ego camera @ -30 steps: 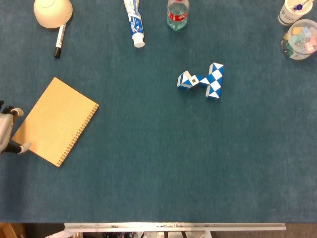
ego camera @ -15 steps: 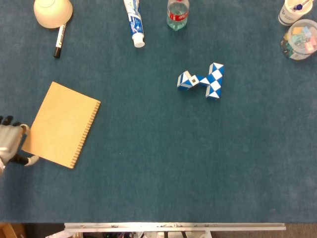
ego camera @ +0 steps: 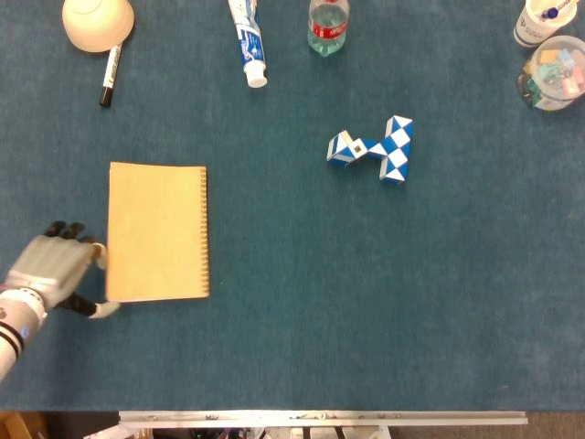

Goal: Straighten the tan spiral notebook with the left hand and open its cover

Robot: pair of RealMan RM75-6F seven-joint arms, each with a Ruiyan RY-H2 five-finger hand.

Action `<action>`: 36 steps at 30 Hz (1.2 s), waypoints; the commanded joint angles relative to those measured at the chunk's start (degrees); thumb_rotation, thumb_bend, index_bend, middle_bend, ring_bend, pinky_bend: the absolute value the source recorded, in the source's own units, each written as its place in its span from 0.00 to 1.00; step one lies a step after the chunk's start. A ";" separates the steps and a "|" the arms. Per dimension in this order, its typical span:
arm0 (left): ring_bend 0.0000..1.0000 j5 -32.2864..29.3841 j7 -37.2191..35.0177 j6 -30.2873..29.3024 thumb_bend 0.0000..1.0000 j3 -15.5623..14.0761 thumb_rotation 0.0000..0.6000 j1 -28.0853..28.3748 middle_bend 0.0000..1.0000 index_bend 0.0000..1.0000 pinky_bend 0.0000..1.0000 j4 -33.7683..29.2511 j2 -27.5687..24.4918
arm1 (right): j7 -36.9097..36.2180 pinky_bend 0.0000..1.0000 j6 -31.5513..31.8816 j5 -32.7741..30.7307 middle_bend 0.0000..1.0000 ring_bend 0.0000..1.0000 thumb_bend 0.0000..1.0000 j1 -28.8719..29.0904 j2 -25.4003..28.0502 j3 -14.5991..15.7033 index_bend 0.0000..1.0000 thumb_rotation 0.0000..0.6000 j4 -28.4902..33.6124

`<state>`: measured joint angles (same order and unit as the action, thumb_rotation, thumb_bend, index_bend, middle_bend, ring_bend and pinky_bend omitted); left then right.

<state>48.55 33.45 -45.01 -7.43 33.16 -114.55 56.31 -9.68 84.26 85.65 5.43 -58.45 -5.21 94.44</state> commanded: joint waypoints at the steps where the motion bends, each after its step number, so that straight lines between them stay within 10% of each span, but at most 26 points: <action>1: 0.06 1.04 -0.82 0.64 0.19 -0.27 0.43 0.76 0.22 0.24 0.00 -0.99 -0.25 | -0.12 0.31 0.02 -0.18 0.30 0.21 0.40 -0.01 -0.04 -0.09 0.34 1.00 -0.22; 17: 0.06 0.87 -2.39 -10.62 0.19 0.89 0.65 0.26 0.22 0.24 0.01 -1.89 -5.00 | -1.26 0.31 -0.30 -0.42 0.30 0.21 0.40 0.01 -0.75 -0.05 0.34 1.00 -1.51; 23: 0.05 17.36 -9.51 -13.76 0.19 1.33 1.00 -3.13 0.22 0.23 0.01 5.79 -1.00 | -0.88 0.31 -0.36 -0.23 0.30 0.21 0.40 0.22 -0.73 -0.13 0.34 1.00 -1.19; 30: 0.05 40.89 -24.72 -16.86 0.19 -1.30 1.00 -4.85 0.16 0.20 0.01 19.48 5.80 | -0.25 0.31 -0.43 -0.20 0.30 0.21 0.40 0.15 -0.40 0.03 0.34 1.00 -0.43; 36: 0.04 44.30 -24.46 -12.99 0.19 -2.35 1.00 -3.18 0.16 0.20 0.01 22.31 8.06 | 0.04 0.31 -0.29 0.02 0.30 0.21 0.40 0.07 -0.38 0.18 0.34 1.00 -0.12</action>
<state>92.06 9.58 -59.35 -9.06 29.62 -93.11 63.22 -9.64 83.98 85.66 5.50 -58.83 -5.03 94.32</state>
